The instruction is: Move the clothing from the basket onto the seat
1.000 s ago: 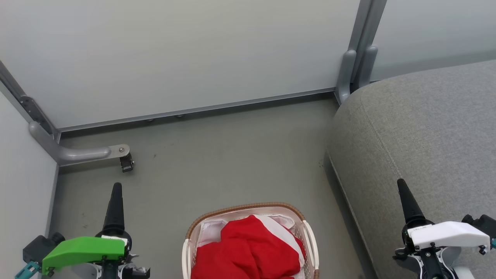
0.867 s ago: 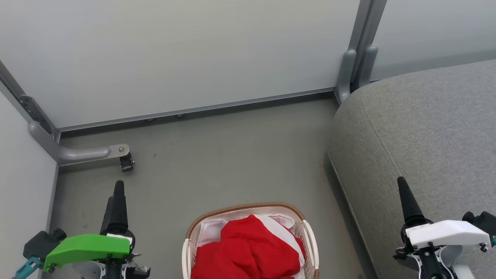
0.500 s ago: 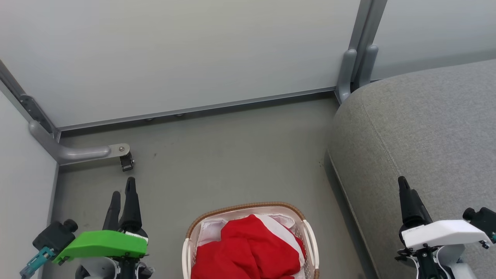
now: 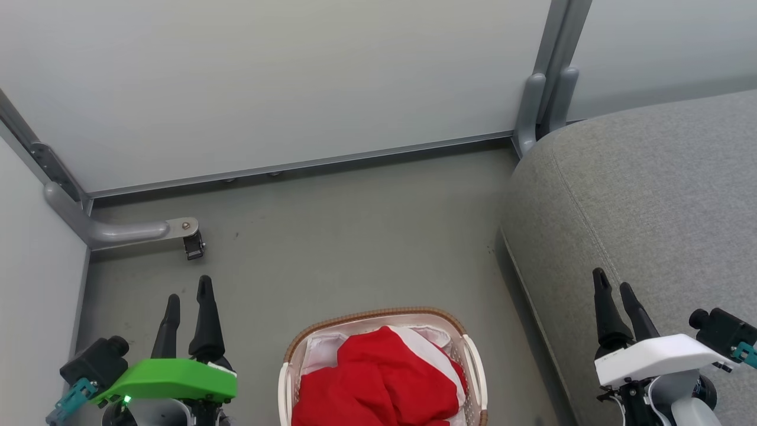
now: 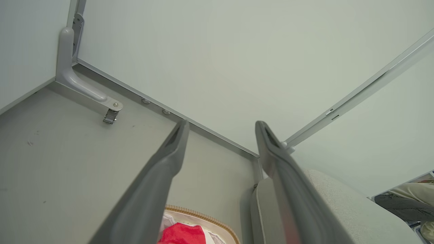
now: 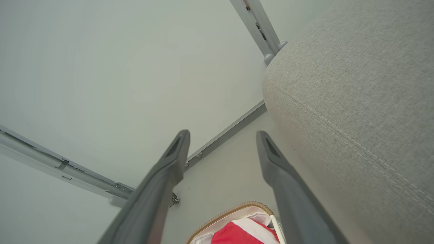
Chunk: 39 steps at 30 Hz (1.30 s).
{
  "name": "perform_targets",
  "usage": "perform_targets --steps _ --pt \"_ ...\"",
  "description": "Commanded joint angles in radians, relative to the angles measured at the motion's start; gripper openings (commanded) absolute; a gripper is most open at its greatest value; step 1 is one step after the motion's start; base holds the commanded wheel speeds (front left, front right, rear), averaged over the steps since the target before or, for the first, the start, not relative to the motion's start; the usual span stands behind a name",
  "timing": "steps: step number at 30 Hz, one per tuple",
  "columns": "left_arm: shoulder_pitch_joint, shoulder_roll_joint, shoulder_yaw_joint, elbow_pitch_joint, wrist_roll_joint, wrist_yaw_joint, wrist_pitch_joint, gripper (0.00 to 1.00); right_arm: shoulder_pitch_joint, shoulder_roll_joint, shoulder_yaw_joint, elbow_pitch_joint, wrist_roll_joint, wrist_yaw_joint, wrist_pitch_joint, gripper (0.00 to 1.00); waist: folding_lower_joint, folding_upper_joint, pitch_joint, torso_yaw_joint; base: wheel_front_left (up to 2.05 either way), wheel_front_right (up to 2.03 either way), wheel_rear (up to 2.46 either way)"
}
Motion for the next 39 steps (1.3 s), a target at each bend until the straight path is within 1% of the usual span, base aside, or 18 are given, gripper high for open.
perform_targets --steps 1,10,19,39 --pt "0.002 0.007 -0.004 -0.006 0.035 0.007 -0.011 1.00 -0.011 -0.007 0.002 -0.010 -0.033 0.000 -0.012 1.00 0.0000 0.0000 0.000 0.000 0.00 0.00 0.00" --pt "0.012 0.008 -0.019 0.008 0.134 0.009 -0.035 1.00 -0.010 -0.008 0.011 -0.003 -0.126 0.000 -0.036 1.00 0.0000 0.0000 0.001 0.002 0.00 0.00 0.00" --pt "0.012 0.009 -0.032 0.031 0.215 0.013 -0.059 1.00 -0.009 -0.009 0.031 -0.016 -0.255 0.000 -0.058 1.00 0.0000 0.0000 0.003 0.003 0.00 0.00 0.00" --pt "0.022 0.010 -0.060 0.062 0.368 0.027 -0.101 1.00 -0.001 -0.012 0.051 -0.006 -0.421 0.000 -0.103 1.00 0.0000 0.0000 0.007 0.008 0.00 0.00 0.00"
